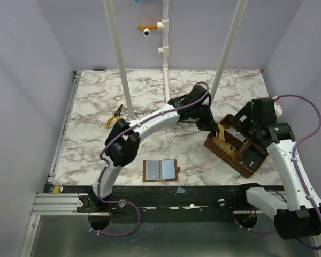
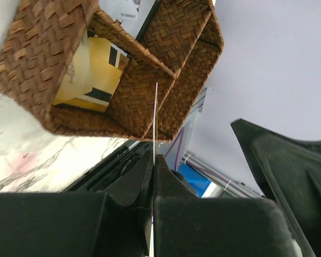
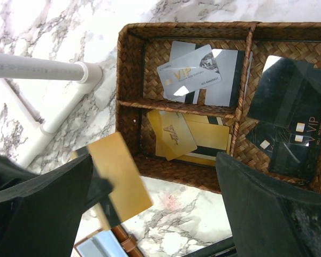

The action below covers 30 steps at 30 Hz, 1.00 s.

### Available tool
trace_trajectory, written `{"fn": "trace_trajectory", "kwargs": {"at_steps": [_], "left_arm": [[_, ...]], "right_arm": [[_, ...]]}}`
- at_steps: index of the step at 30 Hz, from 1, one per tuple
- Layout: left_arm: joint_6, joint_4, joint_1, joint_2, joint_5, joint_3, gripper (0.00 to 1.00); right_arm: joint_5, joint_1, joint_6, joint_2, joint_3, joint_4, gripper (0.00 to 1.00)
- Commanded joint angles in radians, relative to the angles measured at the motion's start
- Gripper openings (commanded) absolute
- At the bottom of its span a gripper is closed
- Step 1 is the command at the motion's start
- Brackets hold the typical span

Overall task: Take the credit cards out of the card holder
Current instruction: Place the credit card in the storage box.

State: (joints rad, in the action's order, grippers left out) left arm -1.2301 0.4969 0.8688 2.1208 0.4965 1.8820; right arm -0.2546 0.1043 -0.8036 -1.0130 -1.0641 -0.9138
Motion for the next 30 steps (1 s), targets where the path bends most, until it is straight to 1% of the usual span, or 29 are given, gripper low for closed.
{"fn": "trace_trajectory", "kwargs": {"at_steps": [1,9,17,20,22,24,28,29,30], "left_arm": [[-0.080,0.022,0.046,0.067,-0.062,0.081,0.00],[-0.135,0.015,0.064,0.078,-0.093,0.042,0.00],[-0.146,-0.007,0.065,0.096,-0.077,0.041,0.00],[-0.146,-0.004,0.065,0.113,-0.065,0.068,0.01],[-0.143,0.002,0.065,0.122,-0.058,0.083,0.06],[-0.141,0.002,0.065,0.121,-0.057,0.082,0.17],[-0.140,-0.016,0.065,0.112,-0.050,0.072,0.34],[-0.138,-0.024,0.065,0.111,-0.048,0.073,0.38],[-0.135,-0.029,0.065,0.109,-0.046,0.076,0.39]], "right_arm": [[0.020,-0.005,0.035,0.028,-0.055,-0.019,1.00],[0.044,-0.005,0.062,0.054,-0.063,-0.024,1.00],[0.074,-0.004,0.068,0.064,-0.054,-0.023,1.00],[0.077,-0.004,0.068,0.067,-0.053,-0.023,1.00],[0.076,-0.003,0.067,0.068,-0.051,-0.022,1.00],[0.077,-0.004,0.068,0.071,-0.048,-0.022,1.00],[0.087,-0.004,0.067,0.074,-0.041,-0.018,1.00],[0.090,-0.004,0.067,0.075,-0.039,-0.016,1.00],[0.094,-0.003,0.067,0.074,-0.037,-0.013,1.00]]}}
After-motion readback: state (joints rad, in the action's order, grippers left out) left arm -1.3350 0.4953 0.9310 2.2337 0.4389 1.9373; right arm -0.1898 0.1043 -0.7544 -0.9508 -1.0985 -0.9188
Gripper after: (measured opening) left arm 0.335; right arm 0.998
